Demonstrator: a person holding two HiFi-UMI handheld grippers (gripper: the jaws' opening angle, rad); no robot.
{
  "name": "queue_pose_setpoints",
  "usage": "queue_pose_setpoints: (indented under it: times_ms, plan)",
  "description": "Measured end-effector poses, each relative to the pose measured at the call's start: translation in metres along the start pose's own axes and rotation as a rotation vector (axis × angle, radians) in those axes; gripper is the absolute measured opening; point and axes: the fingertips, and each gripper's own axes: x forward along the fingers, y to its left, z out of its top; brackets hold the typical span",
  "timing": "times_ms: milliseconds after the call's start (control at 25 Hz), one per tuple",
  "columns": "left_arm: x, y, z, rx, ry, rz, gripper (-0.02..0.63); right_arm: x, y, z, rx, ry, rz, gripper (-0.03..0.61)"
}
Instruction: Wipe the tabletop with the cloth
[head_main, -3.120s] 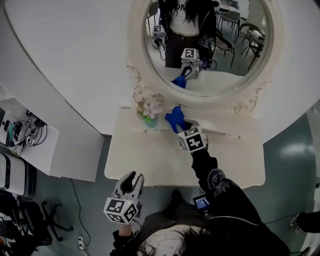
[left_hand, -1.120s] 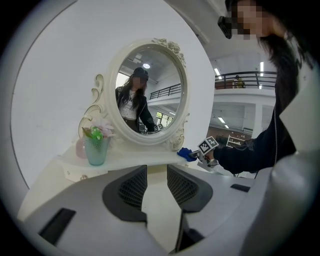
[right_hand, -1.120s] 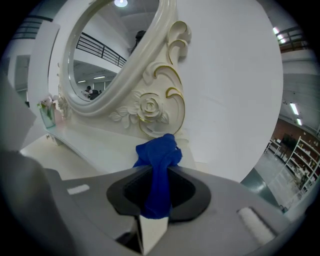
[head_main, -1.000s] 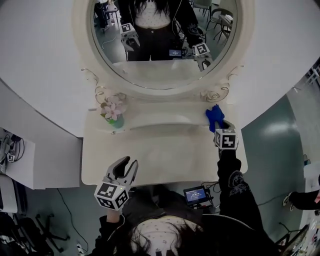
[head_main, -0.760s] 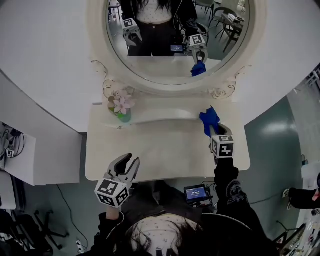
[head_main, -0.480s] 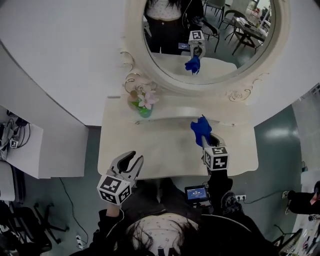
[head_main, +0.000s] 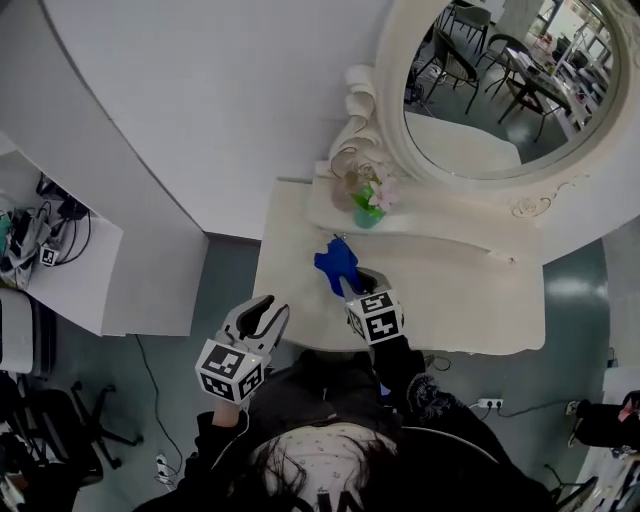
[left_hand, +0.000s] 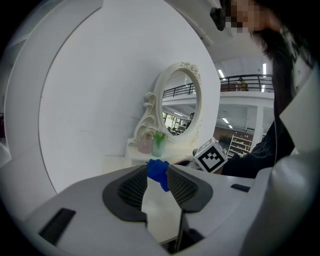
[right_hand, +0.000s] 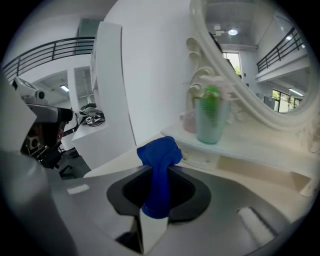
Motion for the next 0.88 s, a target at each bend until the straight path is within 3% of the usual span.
queue_pose_setpoints:
  times_ms: [240,400,560,760,880]
  plan:
    - [-0.040,0.040,-0.002,-0.022,-0.022,0.071,0.124,0.076,0.085,0.030,-0.088,0.024,0.100,0.086]
    - [-0.058,0.059,-0.006,-0.038,-0.031,0.110,0.124,0.112,0.122,0.024,-0.148,0.083,0.147,0.086]
    - [-0.066,0.068,-0.012,-0.058,-0.032,0.123,0.123,0.134,0.128,-0.012,-0.274,0.186,0.119,0.086]
    - [-0.058,0.075,-0.014,-0.078,-0.035,0.104,0.124,0.137,0.124,-0.015,-0.378,0.192,0.096,0.086]
    - [-0.043,0.068,-0.012,-0.078,-0.035,0.062,0.124,0.133,0.110,-0.017,-0.386,0.186,0.064,0.086]
